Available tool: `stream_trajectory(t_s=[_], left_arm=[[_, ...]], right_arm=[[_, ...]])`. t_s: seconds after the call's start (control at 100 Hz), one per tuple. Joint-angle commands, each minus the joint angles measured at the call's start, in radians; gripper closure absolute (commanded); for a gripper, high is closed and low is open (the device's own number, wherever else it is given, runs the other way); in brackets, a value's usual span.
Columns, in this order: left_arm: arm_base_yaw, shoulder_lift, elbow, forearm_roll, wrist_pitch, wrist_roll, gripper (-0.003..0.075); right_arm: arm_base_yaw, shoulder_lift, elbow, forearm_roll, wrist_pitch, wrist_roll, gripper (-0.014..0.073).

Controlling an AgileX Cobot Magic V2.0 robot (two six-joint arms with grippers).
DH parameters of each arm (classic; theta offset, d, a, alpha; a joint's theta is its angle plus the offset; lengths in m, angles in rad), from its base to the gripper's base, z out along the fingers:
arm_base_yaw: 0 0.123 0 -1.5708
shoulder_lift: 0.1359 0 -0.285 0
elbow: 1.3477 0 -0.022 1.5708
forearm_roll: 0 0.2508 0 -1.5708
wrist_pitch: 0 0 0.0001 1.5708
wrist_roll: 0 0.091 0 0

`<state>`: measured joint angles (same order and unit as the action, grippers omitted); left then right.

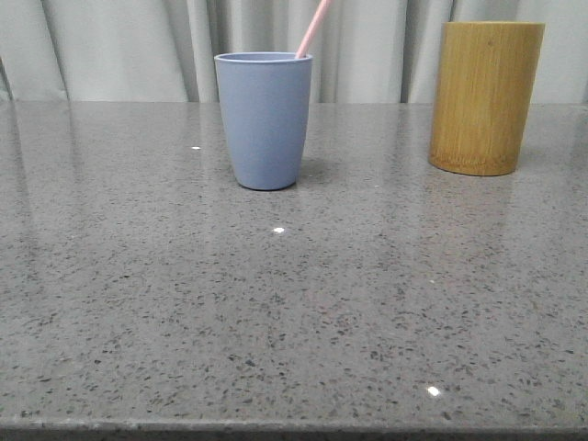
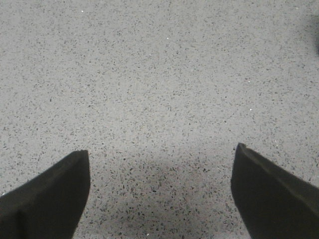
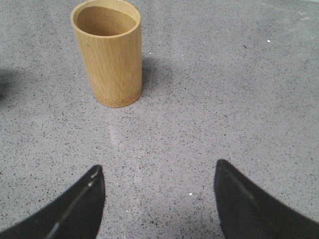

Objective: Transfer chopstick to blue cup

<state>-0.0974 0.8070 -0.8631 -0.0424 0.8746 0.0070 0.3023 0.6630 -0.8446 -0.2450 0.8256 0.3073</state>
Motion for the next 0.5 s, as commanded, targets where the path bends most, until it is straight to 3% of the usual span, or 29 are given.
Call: stream_trajectory(t_s=[0.0, 0.13, 0.28, 0.37, 0.49], left_arm=[[0.004, -0.005, -0.025, -0.011, -0.061, -0.007, 0.0156], [0.004, -0.005, -0.025, -0.011, -0.061, -0.007, 0.0253], [0.004, -0.005, -0.025, -0.011, -0.061, -0.007, 0.0546], [0.004, -0.005, -0.025, -0.011, -0.062, -0.007, 0.0740], [0.004, -0.005, -0.025, -0.011, -0.062, 0.000, 0.0739]], right_arm=[[-0.007, -0.002, -0.024, -0.023, -0.058, -0.001, 0.0202], [-0.007, -0.002, -0.024, -0.023, -0.059, -0.001, 0.0410], [-0.007, -0.002, -0.024, -0.023, -0.060, -0.001, 0.0669], [-0.007, -0.002, -0.024, -0.023, -0.059, -0.001, 0.0662], [-0.007, -0.002, -0.024, -0.023, -0.058, -0.001, 0.0662]])
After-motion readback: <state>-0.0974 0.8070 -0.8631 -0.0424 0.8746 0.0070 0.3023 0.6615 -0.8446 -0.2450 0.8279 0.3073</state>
